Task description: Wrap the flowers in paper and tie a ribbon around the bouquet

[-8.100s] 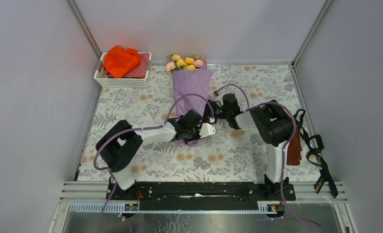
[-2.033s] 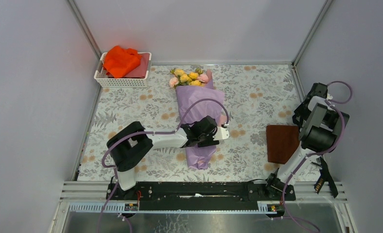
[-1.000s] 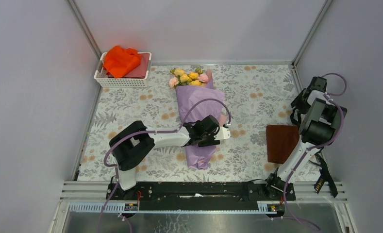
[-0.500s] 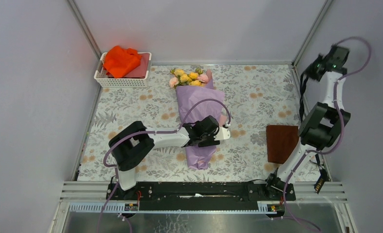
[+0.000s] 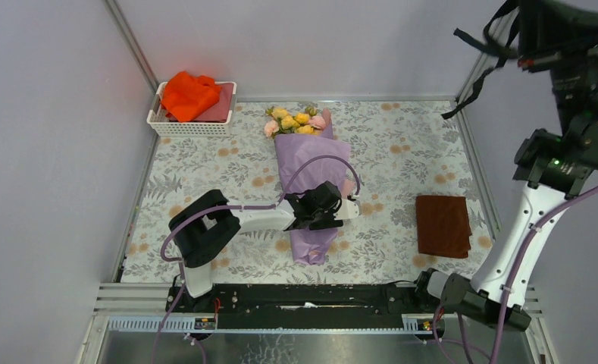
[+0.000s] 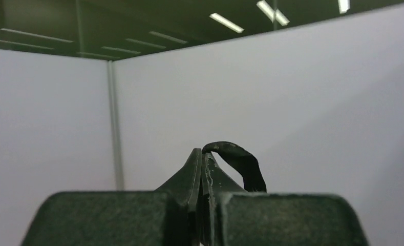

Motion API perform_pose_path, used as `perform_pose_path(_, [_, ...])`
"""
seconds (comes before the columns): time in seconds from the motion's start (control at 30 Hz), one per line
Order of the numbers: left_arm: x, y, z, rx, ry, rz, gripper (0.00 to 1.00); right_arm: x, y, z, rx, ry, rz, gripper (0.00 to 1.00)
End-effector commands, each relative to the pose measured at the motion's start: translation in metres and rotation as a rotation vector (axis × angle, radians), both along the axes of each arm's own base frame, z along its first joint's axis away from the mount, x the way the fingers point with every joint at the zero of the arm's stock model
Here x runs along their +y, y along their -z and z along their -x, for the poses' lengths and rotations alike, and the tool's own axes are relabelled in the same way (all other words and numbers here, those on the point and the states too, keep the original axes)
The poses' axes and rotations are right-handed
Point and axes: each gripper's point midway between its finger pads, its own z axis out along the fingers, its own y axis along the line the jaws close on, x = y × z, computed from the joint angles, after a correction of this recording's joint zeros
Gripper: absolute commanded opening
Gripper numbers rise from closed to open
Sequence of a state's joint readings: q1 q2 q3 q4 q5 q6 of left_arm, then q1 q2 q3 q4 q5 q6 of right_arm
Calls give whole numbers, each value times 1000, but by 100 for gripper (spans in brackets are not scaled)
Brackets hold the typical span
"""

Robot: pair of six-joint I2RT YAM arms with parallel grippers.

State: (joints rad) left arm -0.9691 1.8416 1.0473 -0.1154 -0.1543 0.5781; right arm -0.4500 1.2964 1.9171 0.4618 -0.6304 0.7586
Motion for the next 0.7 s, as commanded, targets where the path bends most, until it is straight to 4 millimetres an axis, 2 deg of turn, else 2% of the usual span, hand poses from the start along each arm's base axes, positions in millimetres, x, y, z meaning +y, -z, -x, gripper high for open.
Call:
perform_pose_path(0.0, [58, 71, 39, 176, 9, -252, 76, -6, 121, -72, 334, -231, -154, 0])
perform_pose_path(0.1, [58, 71, 38, 172, 9, -257, 76, 3, 201, -90, 544, -240, -211, 0])
perform_pose_path(0.2, [58, 71, 37, 168, 11, -259, 76, -8, 305, -105, 820, -132, -338, 0])
perform_pose_path(0.23, [58, 71, 37, 168, 11, -259, 76, -14, 348, -107, 908, -96, -386, 0])
perform_pose_path(0.33, [57, 71, 37, 166, 14, -259, 76, -24, 438, -109, 1125, -15, -447, 0])
perform_pose_path(0.37, [58, 71, 37, 166, 18, -261, 76, -22, 457, -110, 1189, -27, -444, 0])
perform_pose_path(0.43, [59, 73, 38, 168, 22, -264, 76, -7, 482, -114, 1285, -80, -415, 0])
perform_pose_path(0.57, [61, 74, 38, 164, 19, -272, 76, 71, 510, -113, 1429, -127, -110, 0])
perform_pose_path(0.6, [61, 74, 38, 162, 18, -272, 76, 97, 517, -107, 1467, -164, -22, 0])
perform_pose_path(0.67, [62, 74, 38, 160, 15, -272, 76, 130, 528, -94, 1525, -210, 99, 0])
